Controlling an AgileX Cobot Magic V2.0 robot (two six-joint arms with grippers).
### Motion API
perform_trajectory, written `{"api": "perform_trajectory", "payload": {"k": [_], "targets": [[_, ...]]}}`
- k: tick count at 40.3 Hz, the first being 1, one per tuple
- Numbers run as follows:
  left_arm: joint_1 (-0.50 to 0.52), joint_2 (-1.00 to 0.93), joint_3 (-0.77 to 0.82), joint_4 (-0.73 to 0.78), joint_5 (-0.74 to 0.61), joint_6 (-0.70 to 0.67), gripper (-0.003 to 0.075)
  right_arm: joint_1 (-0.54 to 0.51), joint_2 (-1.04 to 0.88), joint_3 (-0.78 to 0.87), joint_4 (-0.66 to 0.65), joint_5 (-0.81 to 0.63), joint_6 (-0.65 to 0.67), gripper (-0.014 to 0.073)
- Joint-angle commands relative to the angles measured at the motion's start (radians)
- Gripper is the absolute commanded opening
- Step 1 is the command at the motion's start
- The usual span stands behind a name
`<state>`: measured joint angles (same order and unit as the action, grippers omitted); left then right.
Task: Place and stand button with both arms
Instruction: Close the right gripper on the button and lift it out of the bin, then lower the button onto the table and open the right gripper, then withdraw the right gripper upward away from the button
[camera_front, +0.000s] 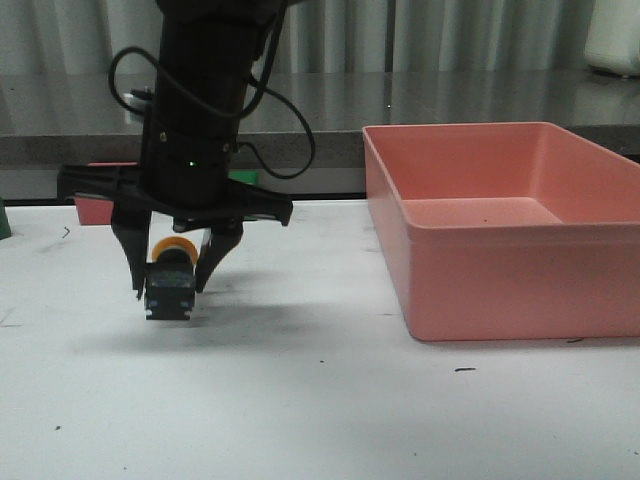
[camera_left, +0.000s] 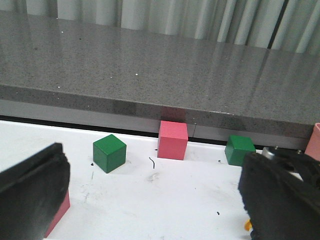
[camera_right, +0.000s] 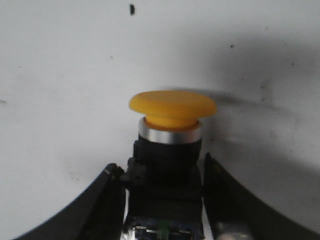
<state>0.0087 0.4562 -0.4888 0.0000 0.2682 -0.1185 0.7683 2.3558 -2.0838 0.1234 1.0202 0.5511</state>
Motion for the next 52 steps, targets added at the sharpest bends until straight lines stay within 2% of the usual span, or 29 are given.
{"api": "perform_trajectory", "payload": {"k": [1, 6, 12, 16, 24, 28, 35, 39, 44, 52], "targets": [[0.0, 0.01, -0.041, -0.006, -0.064, -0.005, 0.0659, -0.011, -0.062, -0.038, -0.007, -0.006, 0.008, 0.0238], [0.0, 0.01, -0.041, -0.006, -0.064, -0.005, 0.0659, -0.011, -0.063, -0.038, -0.007, -0.006, 0.008, 0.0282], [0.0, 0.01, -0.041, -0.006, -0.064, -0.005, 0.0659, -0.011, -0.065, -0.041, -0.007, -0.001, 0.008, 0.0484], [0.0, 0.01, -0.041, -0.006, -0.064, -0.005, 0.0659, -0.011, -0.073, -0.062, -0.007, 0.021, 0.008, 0.0565], [0.0, 0.01, -0.041, -0.006, -0.064, -0.005, 0.0659, -0.009, -0.133, -0.174, -0.008, 0.095, -0.055, 0.0566], [0.0, 0.01, -0.041, -0.006, -0.064, -0.005, 0.0659, -0.009, -0.169, -0.24, -0.008, 0.128, -0.097, 0.0477], [0.0, 0.01, -0.041, -0.006, -0.064, -0.005, 0.0659, -0.009, -0.212, -0.305, -0.008, 0.222, -0.146, 0.0102], [0.0, 0.01, -0.041, -0.006, -0.064, -0.005, 0.0659, -0.009, -0.243, -0.306, -0.01, 0.269, -0.153, -0.0075], [0.0, 0.01, -0.041, -0.006, -0.064, -0.005, 0.0659, -0.01, -0.279, -0.306, -0.016, 0.319, -0.215, -0.0063], [0.0, 0.01, -0.041, -0.006, -0.064, -0.005, 0.0659, -0.042, -0.358, -0.301, -0.015, 0.32, -0.275, -0.0063]]}}
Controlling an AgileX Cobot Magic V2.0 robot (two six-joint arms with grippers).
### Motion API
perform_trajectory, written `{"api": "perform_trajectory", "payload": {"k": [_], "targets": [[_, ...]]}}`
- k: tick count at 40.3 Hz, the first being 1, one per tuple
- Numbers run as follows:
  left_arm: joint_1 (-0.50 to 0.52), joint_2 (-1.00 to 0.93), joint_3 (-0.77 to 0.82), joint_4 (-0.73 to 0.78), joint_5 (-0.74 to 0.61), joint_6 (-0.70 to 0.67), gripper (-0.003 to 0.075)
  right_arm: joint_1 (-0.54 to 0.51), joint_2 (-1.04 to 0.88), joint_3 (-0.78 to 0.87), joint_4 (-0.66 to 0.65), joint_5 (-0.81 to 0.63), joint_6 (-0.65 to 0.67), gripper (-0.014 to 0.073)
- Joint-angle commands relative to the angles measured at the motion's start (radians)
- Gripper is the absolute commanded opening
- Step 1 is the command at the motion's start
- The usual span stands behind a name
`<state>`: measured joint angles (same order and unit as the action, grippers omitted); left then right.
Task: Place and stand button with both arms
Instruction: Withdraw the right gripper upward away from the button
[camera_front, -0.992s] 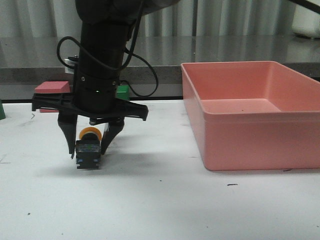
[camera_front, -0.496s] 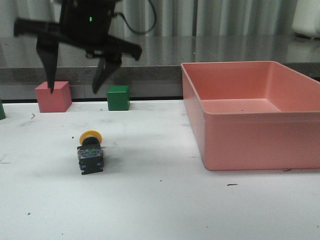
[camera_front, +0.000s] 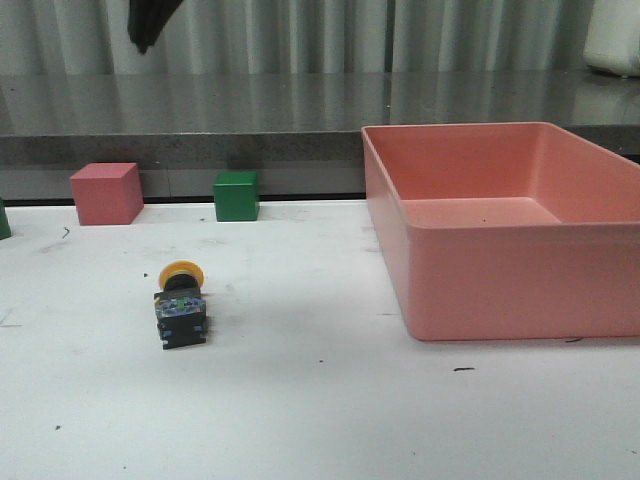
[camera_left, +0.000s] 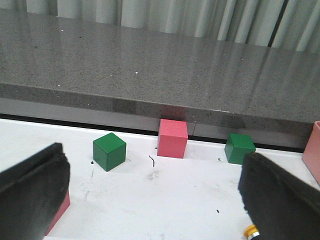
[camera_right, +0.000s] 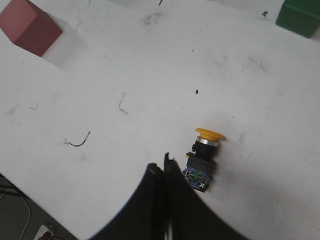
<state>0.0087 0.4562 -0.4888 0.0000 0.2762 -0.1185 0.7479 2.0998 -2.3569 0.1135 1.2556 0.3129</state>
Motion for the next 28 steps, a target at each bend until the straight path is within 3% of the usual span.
{"api": "perform_trajectory", "payload": {"k": [1, 10, 21, 28], "targets": [[0.0, 0.01, -0.041, -0.006, -0.072, -0.005, 0.0659, -0.031, -0.112, -0.027, -0.006, 0.085, -0.044, -0.0063], [0.0, 0.01, -0.041, -0.006, -0.072, -0.005, 0.0659, -0.14, -0.279, 0.13, -0.027, 0.085, -0.076, -0.0063], [0.0, 0.01, -0.041, -0.006, -0.072, -0.005, 0.0659, -0.308, -0.57, 0.561, -0.198, 0.079, -0.081, -0.0063], [0.0, 0.01, -0.041, -0.006, -0.072, -0.005, 0.0659, -0.391, -0.762, 0.848, -0.222, 0.009, -0.081, -0.0063]]}}
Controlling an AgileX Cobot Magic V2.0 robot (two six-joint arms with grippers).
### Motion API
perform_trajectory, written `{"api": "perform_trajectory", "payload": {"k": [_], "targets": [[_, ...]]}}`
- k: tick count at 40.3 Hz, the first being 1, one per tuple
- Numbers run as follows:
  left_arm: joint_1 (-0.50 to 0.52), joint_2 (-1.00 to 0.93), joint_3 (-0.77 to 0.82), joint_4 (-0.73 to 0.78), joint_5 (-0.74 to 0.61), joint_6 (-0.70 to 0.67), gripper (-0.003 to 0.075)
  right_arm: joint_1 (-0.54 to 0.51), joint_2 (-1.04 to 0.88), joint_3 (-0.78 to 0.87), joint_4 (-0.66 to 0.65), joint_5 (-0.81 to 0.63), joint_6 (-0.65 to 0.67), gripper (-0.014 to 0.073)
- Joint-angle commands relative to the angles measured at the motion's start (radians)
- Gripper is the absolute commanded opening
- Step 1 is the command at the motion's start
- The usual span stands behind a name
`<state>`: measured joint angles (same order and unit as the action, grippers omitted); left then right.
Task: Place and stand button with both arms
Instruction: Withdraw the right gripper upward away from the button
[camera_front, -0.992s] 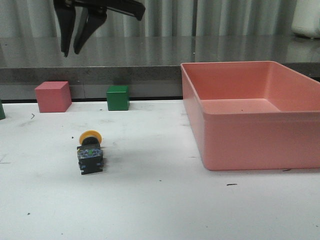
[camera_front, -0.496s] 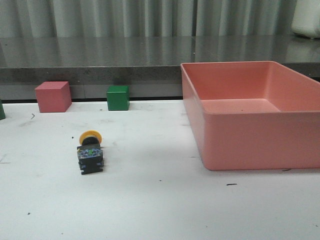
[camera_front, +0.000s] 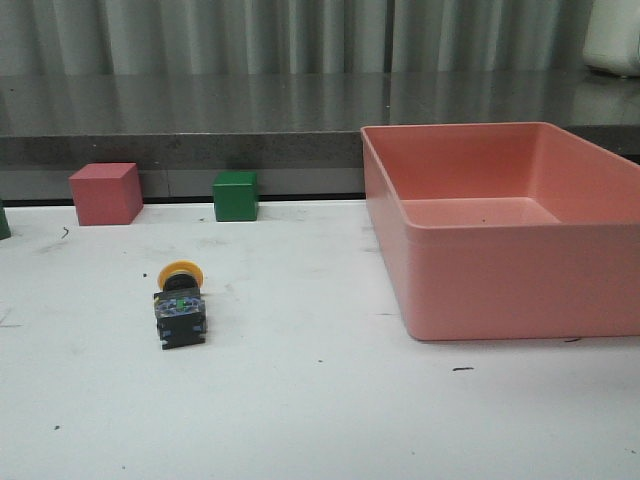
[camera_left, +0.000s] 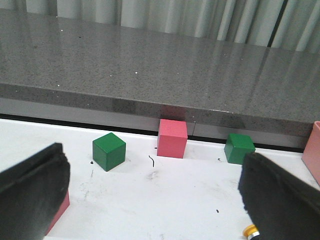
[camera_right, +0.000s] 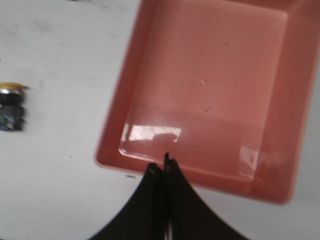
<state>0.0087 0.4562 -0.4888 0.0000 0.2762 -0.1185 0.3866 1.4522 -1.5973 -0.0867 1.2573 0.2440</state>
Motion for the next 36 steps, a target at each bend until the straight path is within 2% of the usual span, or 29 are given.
{"api": "perform_trajectory", "payload": {"k": [1, 7, 12, 24, 32, 36], "targets": [[0.0, 0.01, -0.041, -0.006, -0.072, -0.005, 0.0659, -0.036, -0.138, 0.124, -0.021, -0.005, -0.012, -0.0063], [0.0, 0.01, -0.041, -0.006, -0.072, -0.005, 0.0659, -0.046, -0.298, 0.364, -0.021, -0.083, -0.012, -0.0063], [0.0, 0.01, -0.041, -0.006, -0.072, -0.005, 0.0659, -0.046, -0.436, 0.556, -0.021, -0.201, -0.012, -0.0063], [0.0, 0.01, -0.041, -0.008, -0.072, -0.005, 0.0659, -0.046, -0.846, 1.011, -0.059, -0.696, -0.014, -0.0067], [0.0, 0.01, -0.041, -0.008, -0.072, -0.005, 0.0659, -0.046, -1.09, 1.181, -0.128, -0.882, -0.014, -0.0067], [0.0, 0.01, -0.041, -0.008, -0.072, -0.005, 0.0659, -0.046, -1.185, 1.199, -0.148, -0.908, -0.014, -0.0067]]}}
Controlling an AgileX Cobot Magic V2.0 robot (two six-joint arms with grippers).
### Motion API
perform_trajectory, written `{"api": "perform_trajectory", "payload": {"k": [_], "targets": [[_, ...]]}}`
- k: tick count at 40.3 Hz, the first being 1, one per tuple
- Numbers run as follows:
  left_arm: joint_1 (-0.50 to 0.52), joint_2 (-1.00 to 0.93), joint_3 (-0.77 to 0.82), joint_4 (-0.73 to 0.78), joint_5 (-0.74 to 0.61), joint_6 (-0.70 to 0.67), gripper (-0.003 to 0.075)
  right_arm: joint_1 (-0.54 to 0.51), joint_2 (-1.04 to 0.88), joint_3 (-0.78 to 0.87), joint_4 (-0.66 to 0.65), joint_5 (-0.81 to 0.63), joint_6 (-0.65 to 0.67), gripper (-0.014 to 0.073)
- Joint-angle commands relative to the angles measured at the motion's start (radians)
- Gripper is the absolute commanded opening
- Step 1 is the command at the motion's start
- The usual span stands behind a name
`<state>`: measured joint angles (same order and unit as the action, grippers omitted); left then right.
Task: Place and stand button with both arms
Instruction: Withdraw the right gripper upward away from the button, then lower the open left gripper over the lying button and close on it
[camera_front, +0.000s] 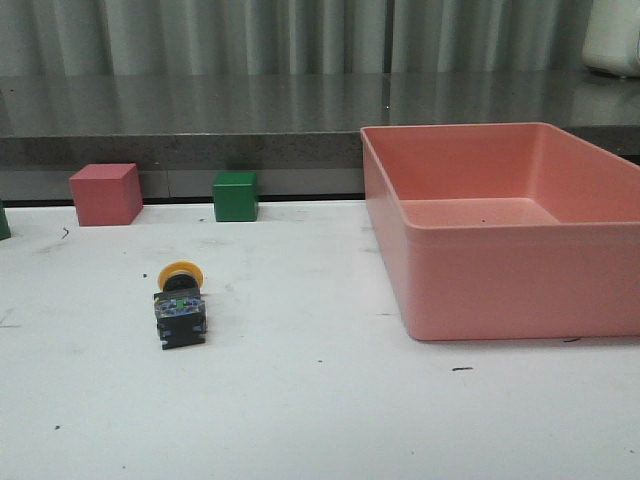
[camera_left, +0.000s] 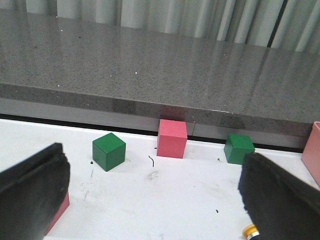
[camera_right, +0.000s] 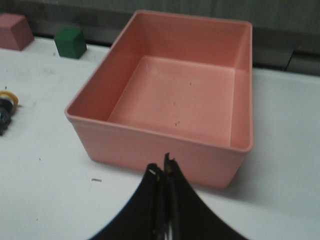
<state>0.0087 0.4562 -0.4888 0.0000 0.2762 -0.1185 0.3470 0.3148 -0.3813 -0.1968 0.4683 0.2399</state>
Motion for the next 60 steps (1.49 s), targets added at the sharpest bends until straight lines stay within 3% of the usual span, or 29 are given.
{"api": "perform_trajectory", "payload": {"k": [1, 14, 28, 33, 46, 54, 60], "targets": [[0.0, 0.01, -0.041, -0.008, -0.072, -0.005, 0.0659, -0.007, -0.063, -0.017, -0.038, -0.12, -0.009, -0.0067], [-0.028, 0.081, -0.041, -0.064, -0.093, -0.005, 0.0659, -0.007, -0.12, -0.017, -0.038, -0.116, -0.009, -0.0067], [-0.374, 0.438, -0.147, -0.161, -0.056, -0.005, 0.0659, -0.007, -0.12, -0.017, -0.038, -0.116, -0.009, -0.0067], [-0.454, 0.599, -0.222, -0.241, 0.008, -0.005, 0.0659, -0.007, -0.12, -0.017, -0.038, -0.116, -0.009, -0.0067], [-0.46, 1.041, -0.528, -0.306, 0.311, -0.005, 0.0659, -0.007, -0.12, -0.017, -0.038, -0.116, -0.009, -0.0067], [-0.45, 1.261, -0.719, -0.297, 0.493, -0.091, 0.0659, -0.007, -0.12, -0.017, -0.038, -0.116, -0.009, -0.0067], [-0.441, 1.369, -0.813, -0.288, 0.554, -0.115, 0.0659, -0.007, -0.12, -0.017, -0.038, -0.116, -0.009, -0.0067]]}}
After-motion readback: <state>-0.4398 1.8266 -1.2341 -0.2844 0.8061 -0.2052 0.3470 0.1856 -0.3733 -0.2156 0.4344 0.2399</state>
